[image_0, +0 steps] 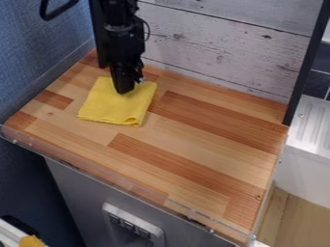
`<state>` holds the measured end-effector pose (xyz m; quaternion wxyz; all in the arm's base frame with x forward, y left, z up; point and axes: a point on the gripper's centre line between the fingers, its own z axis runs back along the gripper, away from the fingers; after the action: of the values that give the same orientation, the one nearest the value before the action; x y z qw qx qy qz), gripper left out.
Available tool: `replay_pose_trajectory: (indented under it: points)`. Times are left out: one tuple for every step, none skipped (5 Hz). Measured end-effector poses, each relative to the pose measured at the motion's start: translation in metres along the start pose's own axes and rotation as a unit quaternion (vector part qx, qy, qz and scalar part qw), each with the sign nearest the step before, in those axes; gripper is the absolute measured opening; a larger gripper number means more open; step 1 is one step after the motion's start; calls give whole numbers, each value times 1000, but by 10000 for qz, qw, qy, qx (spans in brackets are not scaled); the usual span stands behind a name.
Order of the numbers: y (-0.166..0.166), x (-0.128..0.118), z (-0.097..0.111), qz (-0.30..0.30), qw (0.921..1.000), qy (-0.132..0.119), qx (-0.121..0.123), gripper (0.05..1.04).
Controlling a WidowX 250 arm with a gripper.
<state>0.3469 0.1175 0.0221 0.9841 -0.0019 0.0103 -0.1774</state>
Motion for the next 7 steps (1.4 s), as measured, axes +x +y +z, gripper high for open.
replay_pose_trajectory:
  points:
    - [1,1,-4,-16,10000,-16,29,90]
    - [-3,-3,-5,145,9998,95,-91,245]
    - [-12,0,6,422,9987,228,-154,497]
    - [-32,12,31,689,9975,171,-34,786]
    - [-56,23,54,989,9950,61,136,994]
    - [-82,30,73,1229,9921,-32,230,999]
    - [-105,34,86,1421,9894,-111,285,998]
